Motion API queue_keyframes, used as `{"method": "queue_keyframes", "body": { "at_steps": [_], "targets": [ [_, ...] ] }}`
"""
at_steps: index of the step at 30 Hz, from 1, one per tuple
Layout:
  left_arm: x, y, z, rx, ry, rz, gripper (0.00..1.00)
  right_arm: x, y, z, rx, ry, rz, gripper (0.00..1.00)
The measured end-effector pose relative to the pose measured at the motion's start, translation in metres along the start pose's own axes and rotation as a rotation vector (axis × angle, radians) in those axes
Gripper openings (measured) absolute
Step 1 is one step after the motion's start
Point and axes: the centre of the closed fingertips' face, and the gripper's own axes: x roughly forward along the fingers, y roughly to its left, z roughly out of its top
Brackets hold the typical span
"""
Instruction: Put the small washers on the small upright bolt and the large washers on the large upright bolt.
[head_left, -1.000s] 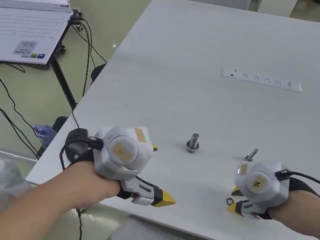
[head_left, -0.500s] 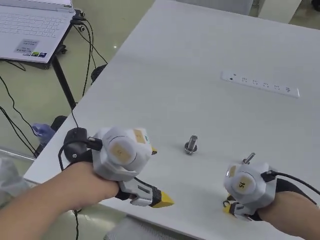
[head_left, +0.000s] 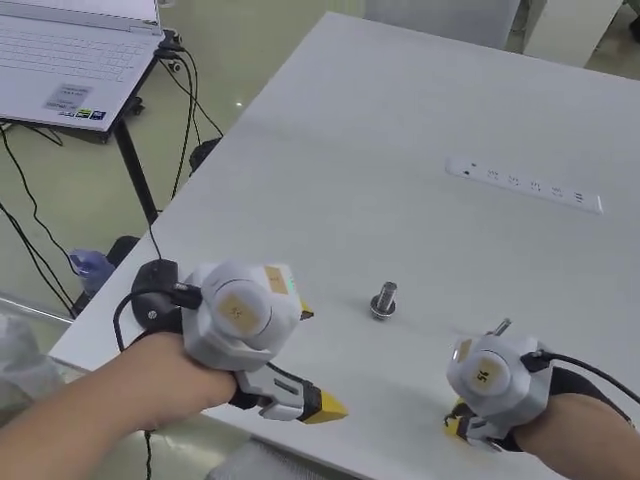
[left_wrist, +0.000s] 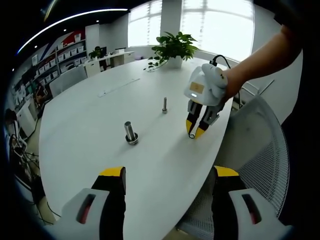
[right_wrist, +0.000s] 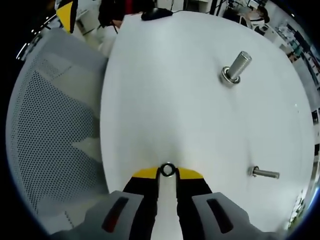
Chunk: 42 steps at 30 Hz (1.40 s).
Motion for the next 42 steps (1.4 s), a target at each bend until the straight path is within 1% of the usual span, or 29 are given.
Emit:
{"method": "queue_keyframes", "body": {
  "at_steps": [4, 8, 15, 19, 26, 29, 31, 34, 37, 39, 42],
  "targets": [
    [-0.001, 0.000, -0.002, -0.003, 0.004, 0.002, 0.68, 0.000, -0.001, 0.001, -0.004, 0.005, 0.004, 0.13],
    [-0.002, 0.000, -0.005, -0.001, 0.012, 0.004, 0.68, 0.000, -0.003, 0.001, 0.033, -0.002, 0.018, 0.13],
    [-0.005, 0.003, -0.005, -0.001, 0.009, 0.007, 0.68, -0.007, -0.013, -0.004, 0.070, -0.007, 0.012, 0.13],
    [-0.004, 0.003, -0.003, -0.003, 0.004, 0.005, 0.68, -0.013, -0.023, -0.012, 0.097, -0.005, 0.003, 0.13],
    [-0.001, 0.000, -0.003, 0.001, 0.010, -0.004, 0.69, -0.029, -0.041, -0.034, 0.124, 0.014, -0.024, 0.13],
    [0.000, -0.002, -0.002, -0.001, 0.008, -0.010, 0.69, -0.037, -0.051, -0.042, 0.143, 0.015, -0.039, 0.13],
    [0.002, -0.002, -0.003, 0.002, 0.014, -0.013, 0.69, -0.043, -0.058, -0.046, 0.147, 0.018, -0.048, 0.13],
    [0.003, -0.002, -0.003, 0.003, 0.017, -0.015, 0.69, -0.050, -0.067, -0.051, 0.153, 0.023, -0.055, 0.13],
    [0.003, -0.002, -0.001, 0.002, 0.015, -0.013, 0.69, -0.059, -0.080, -0.054, 0.164, 0.029, -0.058, 0.13],
    [0.003, 0.000, 0.000, 0.001, 0.012, -0.005, 0.70, -0.063, -0.088, -0.055, 0.175, 0.026, -0.062, 0.13],
    [0.002, 0.001, 0.000, -0.001, 0.011, -0.004, 0.70, -0.072, -0.096, -0.051, 0.181, 0.022, -0.076, 0.13]
  ]
}}
